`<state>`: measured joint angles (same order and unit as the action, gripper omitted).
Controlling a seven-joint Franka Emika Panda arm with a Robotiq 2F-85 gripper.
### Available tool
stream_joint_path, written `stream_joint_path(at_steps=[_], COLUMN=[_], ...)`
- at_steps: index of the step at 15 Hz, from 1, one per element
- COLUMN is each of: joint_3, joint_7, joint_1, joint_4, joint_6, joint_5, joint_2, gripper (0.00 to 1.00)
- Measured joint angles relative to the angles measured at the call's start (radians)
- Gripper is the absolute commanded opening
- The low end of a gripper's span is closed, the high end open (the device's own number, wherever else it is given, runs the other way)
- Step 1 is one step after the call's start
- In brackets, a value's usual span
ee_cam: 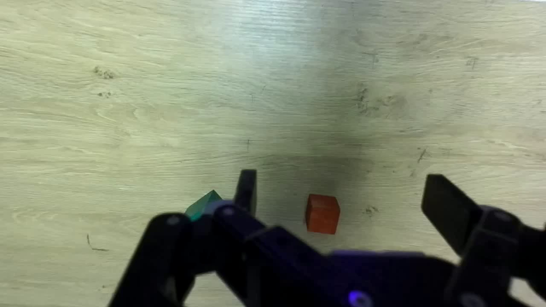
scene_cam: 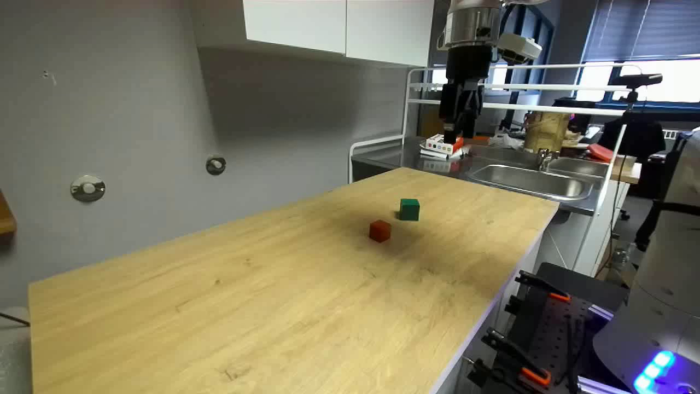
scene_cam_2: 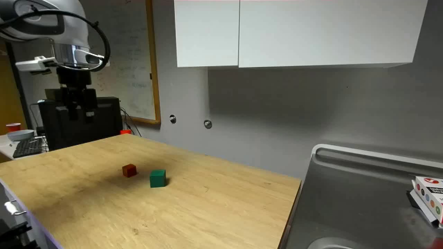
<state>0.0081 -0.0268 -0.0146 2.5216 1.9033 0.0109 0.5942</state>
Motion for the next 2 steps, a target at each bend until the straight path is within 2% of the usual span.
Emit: stream_joint_path(at_steps=[2], joint_3=[0.0], joint_7=[0.0], joint_1=[0.0], joint_4=[0.0], joint_6=[0.001], joint_5=[0.0], joint_2=[0.0], gripper=[1.0])
